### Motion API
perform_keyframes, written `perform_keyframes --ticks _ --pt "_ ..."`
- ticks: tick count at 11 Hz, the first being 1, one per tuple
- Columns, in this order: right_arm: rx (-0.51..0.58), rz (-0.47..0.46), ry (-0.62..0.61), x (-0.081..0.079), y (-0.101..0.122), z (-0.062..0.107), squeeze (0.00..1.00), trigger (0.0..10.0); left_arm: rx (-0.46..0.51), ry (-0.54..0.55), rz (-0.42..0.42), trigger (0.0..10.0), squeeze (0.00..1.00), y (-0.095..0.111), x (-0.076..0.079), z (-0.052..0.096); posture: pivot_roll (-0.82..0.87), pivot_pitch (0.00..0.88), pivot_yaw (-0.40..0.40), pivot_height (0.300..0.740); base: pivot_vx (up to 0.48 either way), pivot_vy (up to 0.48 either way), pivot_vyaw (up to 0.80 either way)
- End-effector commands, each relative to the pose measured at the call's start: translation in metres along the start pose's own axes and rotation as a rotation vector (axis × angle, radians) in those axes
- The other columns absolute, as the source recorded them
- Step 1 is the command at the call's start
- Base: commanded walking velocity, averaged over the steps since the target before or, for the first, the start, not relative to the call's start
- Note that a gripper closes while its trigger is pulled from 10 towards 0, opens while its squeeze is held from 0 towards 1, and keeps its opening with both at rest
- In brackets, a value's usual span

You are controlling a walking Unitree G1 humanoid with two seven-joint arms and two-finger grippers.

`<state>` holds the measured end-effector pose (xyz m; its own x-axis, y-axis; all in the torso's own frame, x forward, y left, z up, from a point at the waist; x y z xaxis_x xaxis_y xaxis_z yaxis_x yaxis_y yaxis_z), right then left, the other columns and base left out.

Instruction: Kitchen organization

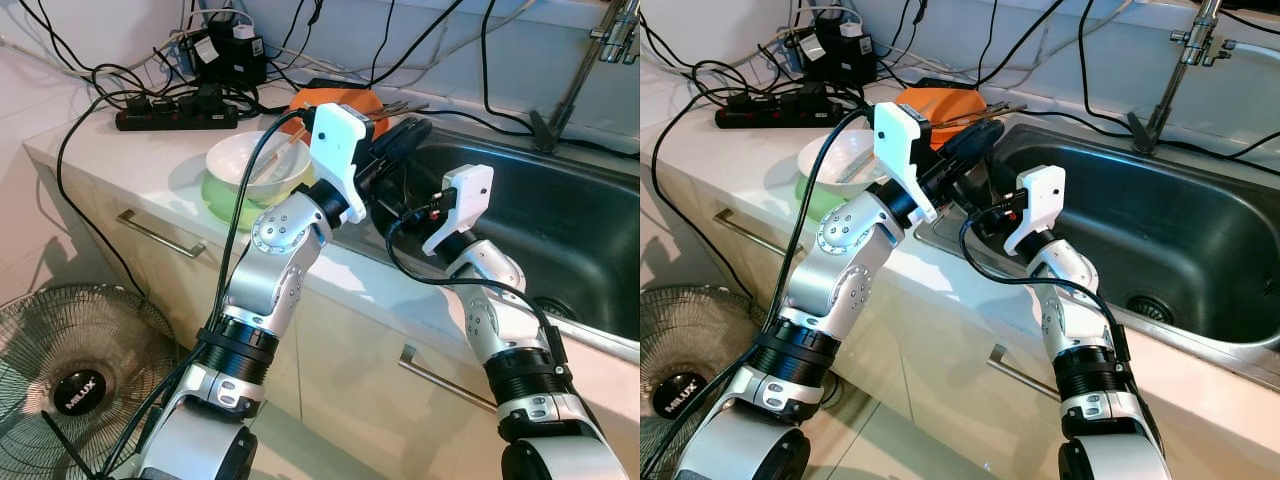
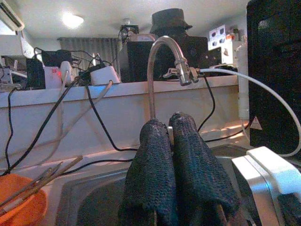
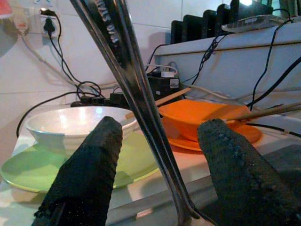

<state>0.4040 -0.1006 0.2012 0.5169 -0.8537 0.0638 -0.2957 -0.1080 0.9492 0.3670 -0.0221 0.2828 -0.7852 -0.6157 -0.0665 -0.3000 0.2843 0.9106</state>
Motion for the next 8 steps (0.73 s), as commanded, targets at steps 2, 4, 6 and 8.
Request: perform_keyframes --ticks 2,4,6,8 --pt "0.011 -0.002 0.000 0.0010 0.0035 0.0013 0.00 0.0 0.015 -0.019 -0.013 10.0 0.00 0.0065 0.0041 -0.0014 0.16 0.020 0.009 0.740 0.000 0.000 0.00" --pt "0.009 0.001 0.005 0.0008 0.0033 0.0011 0.00 0.0 0.017 -0.019 -0.022 10.0 0.00 0.0076 0.0039 -0.0021 0.16 0.020 0.009 0.740 0.000 0.000 0.00" --pt "0.003 0.005 0.010 0.0001 0.0016 0.0020 0.00 0.0 0.019 -0.015 -0.034 10.0 0.00 0.0083 0.0035 -0.0024 0.16 0.011 0.009 0.740 0.000 0.000 0.00" --pt "0.002 0.008 0.008 0.0013 0.0016 0.0024 0.00 0.0 0.016 -0.009 -0.052 10.0 0.00 0.0078 0.0027 -0.0021 0.16 0.009 0.008 0.740 0.000 0.000 0.00"
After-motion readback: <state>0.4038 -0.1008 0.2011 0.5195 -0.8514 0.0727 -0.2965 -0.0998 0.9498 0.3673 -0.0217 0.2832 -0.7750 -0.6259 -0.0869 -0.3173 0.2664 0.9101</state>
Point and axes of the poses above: a point about 5 cm out from each wrist's last joint towards the gripper, its own z axis pointing back from the gripper into the wrist, its own y axis along the axis of the wrist's last joint, x = y × z, the point moved 6 cm from there along -z, pointing out of the wrist towards the gripper, and after that the axes turned 3 degrees about z, right-handed, at the moved point
